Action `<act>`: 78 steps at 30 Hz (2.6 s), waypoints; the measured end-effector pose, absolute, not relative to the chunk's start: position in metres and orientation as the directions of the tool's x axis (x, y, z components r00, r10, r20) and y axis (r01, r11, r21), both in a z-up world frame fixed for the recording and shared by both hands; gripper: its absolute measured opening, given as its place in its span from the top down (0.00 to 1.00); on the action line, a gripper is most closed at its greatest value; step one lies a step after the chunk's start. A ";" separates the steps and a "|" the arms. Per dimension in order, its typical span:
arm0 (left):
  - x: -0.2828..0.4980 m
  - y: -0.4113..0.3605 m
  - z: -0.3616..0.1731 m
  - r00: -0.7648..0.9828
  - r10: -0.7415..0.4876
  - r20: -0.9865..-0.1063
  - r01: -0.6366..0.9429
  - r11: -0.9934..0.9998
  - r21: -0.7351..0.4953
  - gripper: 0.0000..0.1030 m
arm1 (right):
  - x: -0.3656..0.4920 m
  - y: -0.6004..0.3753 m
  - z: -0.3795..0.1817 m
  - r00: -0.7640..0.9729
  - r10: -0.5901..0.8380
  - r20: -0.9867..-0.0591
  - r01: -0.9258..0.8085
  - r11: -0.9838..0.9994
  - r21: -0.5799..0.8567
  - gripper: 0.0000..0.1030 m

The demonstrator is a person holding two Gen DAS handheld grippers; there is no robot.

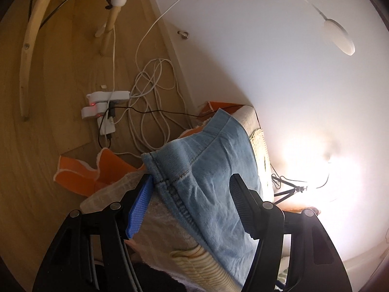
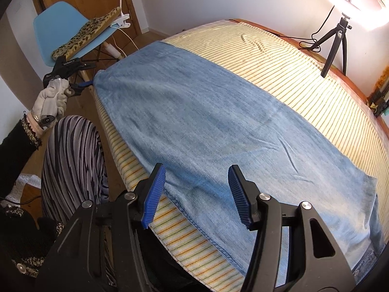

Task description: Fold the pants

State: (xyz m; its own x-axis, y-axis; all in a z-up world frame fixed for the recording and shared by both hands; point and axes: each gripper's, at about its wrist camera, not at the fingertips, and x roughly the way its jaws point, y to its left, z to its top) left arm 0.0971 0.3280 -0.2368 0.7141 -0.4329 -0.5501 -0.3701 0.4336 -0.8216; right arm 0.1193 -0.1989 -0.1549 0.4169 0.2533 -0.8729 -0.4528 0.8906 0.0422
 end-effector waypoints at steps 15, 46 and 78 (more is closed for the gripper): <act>0.106 0.324 -0.248 0.711 -0.404 -0.576 -0.389 0.457 -0.800 0.38 | 0.127 -0.182 -0.163 0.397 0.245 -0.884 -0.473 0.881 0.031 0.45; 0.122 0.304 -0.214 0.723 -0.321 -0.612 -0.299 0.653 -0.696 0.86 | 0.146 -0.171 -0.149 0.450 0.300 -0.841 -0.460 0.885 0.070 0.45; 0.138 0.131 -0.117 0.509 -0.637 -0.579 0.329 0.765 -0.553 0.88 | 0.371 -0.057 -0.198 0.126 0.701 -0.702 -0.312 0.699 0.643 0.22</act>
